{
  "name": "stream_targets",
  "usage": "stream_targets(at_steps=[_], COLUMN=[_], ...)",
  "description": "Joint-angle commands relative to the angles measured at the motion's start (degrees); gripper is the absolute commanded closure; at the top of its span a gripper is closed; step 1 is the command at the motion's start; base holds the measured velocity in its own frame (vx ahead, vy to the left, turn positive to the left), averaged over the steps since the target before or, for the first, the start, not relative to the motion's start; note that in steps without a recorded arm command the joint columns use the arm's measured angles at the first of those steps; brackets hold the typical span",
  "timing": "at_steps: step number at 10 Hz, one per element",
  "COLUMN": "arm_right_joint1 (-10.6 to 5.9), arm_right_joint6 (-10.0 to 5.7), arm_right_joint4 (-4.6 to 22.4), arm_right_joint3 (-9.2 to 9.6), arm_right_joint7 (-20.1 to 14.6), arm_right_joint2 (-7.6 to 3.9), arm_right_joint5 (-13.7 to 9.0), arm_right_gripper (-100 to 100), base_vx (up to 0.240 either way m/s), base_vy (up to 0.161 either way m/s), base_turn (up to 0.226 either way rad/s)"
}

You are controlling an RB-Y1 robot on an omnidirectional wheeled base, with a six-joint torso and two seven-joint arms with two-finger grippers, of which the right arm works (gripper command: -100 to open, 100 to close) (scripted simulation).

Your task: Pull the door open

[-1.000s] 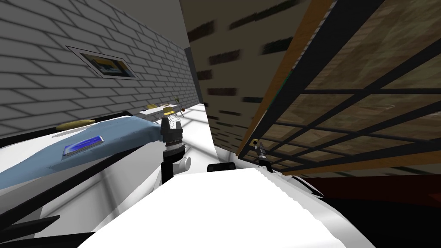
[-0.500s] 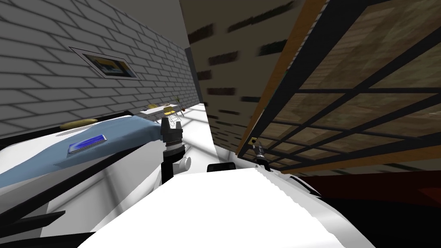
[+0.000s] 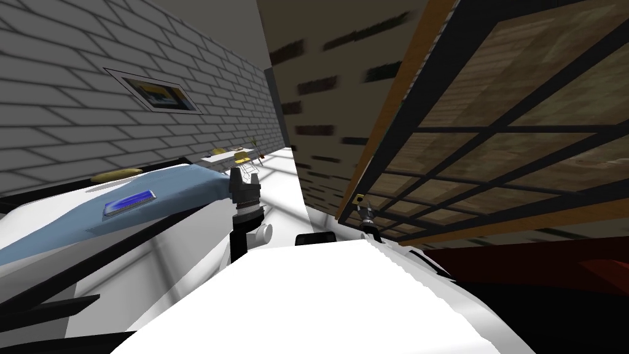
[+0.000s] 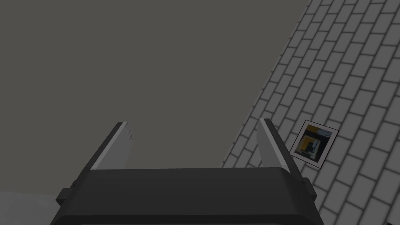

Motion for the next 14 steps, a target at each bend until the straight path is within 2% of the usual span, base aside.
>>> stream_targets(at_steps=[1, 3, 4, 6, 7, 9, 10, 11, 14], arm_right_joint1=[0.49, 0.37, 0.37, 0.25, 0.25, 0.14, 0.14, 0.08, 0.02], arm_right_joint6=[0.74, 1.52, 1.52, 2.31, 2.31, 3.09, 3.09, 3.47, 3.84], arm_right_joint4=[-1.71, -3.20, -3.20, -4.71, -4.71, -6.19, -6.19, -6.93, -7.63], arm_right_joint3=[-0.16, -0.11, -0.11, -0.06, -0.06, -0.01, -0.01, 0.02, 0.04], arm_right_joint7=[-1.61, -5.59, -6.34, -10.26, -11.08, -14.99, -15.80, -18.01, -20.50], arm_right_joint2=[0.10, 1.07, 1.07, 2.06, 2.06, 3.03, 3.03, 3.51, 3.97], arm_right_joint5=[-0.46, -1.51, -1.51, -2.58, -2.58, -3.62, -3.62, -4.14, -4.64], arm_right_gripper=[-100, -100, -100, -100, -100, -100, -100, -100, -100], base_vx=[-0.056, -0.063, -0.056, -0.062, -0.054, -0.067, -0.051, -0.045, -0.040], base_vy=[-0.017, -0.021, -0.015, -0.020, -0.018, -0.013, -0.013, -0.014, -0.012], base_turn=[0.006, 0.008, 0.005, 0.009, 0.006, 0.007, 0.005, 0.008, 0.004])
